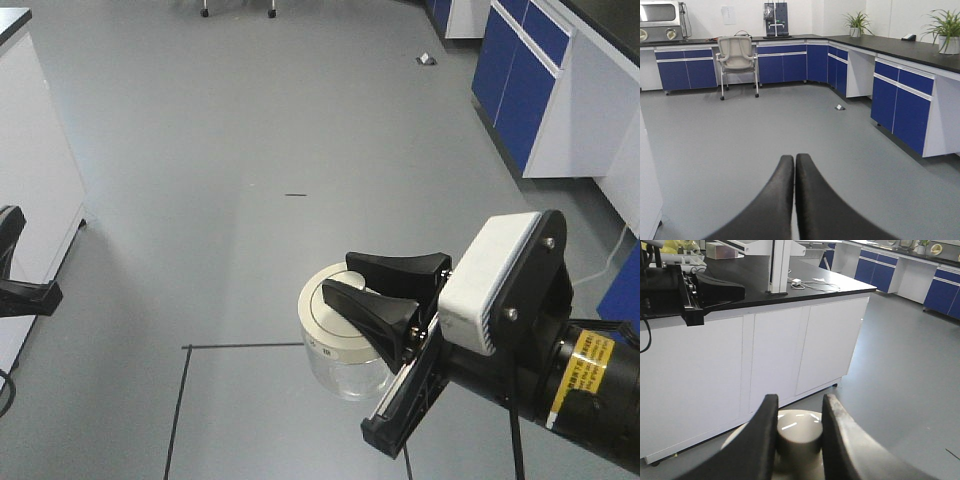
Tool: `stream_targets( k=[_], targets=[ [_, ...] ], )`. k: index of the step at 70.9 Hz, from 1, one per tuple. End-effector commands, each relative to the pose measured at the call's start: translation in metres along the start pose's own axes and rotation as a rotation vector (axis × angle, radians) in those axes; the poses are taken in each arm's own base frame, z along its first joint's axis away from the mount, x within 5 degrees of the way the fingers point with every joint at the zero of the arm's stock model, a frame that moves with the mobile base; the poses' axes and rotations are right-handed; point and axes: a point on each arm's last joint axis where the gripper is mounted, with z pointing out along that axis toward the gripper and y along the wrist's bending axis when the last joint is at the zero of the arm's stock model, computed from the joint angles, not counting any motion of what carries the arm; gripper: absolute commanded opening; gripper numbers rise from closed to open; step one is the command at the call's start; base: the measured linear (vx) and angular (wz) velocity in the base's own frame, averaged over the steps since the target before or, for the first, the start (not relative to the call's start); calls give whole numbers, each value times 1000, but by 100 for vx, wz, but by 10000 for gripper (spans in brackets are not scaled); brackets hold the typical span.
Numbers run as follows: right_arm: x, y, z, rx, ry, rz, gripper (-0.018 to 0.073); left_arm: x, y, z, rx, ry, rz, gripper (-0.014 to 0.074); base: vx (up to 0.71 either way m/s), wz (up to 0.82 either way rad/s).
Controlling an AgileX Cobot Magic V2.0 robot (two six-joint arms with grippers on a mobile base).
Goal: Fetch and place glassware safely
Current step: 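Drive the base away from the hood holding the jar in the right gripper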
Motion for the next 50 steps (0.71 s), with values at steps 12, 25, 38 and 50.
stream_targets(
  k=[12,25,38,50],
  targets=[
    [-21,1,-4,-21,-129,5,-1,-16,1,1,0,-115,-12,-7,45,4],
    [-21,1,-4,-21,-129,5,-1,-16,1,1,0,-115,-12,-7,46,8],
    [-21,1,-4,-21,-129,5,-1,-16,1,1,0,-115,-12,-7,48,10],
    [-21,1,-4,-21,-129,5,-1,-16,1,1,0,-115,-12,-7,48,6]
  ],
)
